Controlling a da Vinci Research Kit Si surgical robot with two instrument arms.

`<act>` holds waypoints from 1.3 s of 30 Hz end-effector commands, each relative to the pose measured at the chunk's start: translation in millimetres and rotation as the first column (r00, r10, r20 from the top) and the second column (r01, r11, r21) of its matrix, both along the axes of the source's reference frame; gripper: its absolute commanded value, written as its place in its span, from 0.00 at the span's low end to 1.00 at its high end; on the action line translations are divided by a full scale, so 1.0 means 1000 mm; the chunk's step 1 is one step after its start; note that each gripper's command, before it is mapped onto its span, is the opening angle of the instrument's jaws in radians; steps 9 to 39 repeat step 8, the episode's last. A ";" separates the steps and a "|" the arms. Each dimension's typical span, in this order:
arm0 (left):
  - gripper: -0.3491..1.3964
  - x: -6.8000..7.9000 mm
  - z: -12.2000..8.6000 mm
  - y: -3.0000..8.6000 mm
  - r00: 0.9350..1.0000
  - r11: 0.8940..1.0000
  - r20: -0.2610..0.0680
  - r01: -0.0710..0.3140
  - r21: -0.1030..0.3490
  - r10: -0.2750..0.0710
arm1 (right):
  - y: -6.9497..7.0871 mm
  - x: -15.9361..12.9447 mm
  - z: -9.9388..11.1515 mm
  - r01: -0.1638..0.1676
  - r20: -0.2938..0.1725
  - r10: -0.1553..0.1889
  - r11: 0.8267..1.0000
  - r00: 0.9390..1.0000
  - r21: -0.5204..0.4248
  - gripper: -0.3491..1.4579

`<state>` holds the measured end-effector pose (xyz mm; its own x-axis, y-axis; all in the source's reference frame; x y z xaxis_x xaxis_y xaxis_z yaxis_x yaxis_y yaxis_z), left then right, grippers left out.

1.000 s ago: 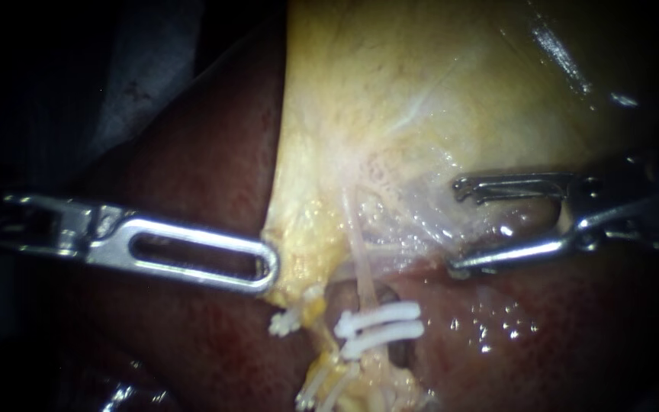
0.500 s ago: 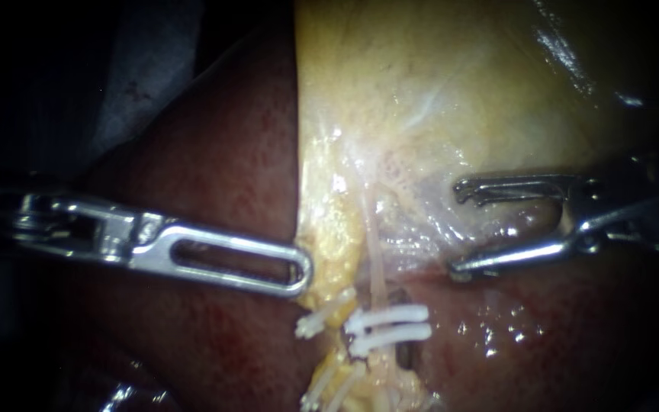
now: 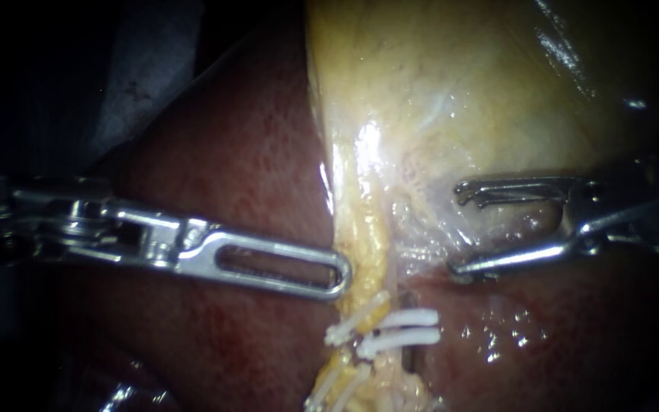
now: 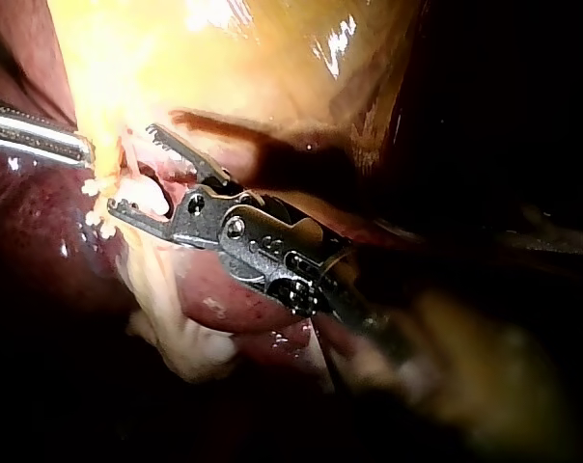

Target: Going back second clip right tube

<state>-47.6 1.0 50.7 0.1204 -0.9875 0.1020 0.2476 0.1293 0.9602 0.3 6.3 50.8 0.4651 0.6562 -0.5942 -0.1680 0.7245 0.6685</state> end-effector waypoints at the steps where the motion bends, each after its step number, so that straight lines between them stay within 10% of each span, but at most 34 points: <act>1: 0.00 0.0000 0.0000 0.0000 1.000 1.000 0.000 0.000 0.000 0.000 | 0.0000 0.0000 0.0000 0.000 -0.001 0.000 1.000 1.000 0.000 0.52; 39: 0.00 0.0000 0.0000 0.0000 1.000 1.000 -0.003 -0.002 0.000 0.002 | 0.0000 0.0000 0.0000 0.000 -0.001 0.000 1.000 1.000 0.000 0.52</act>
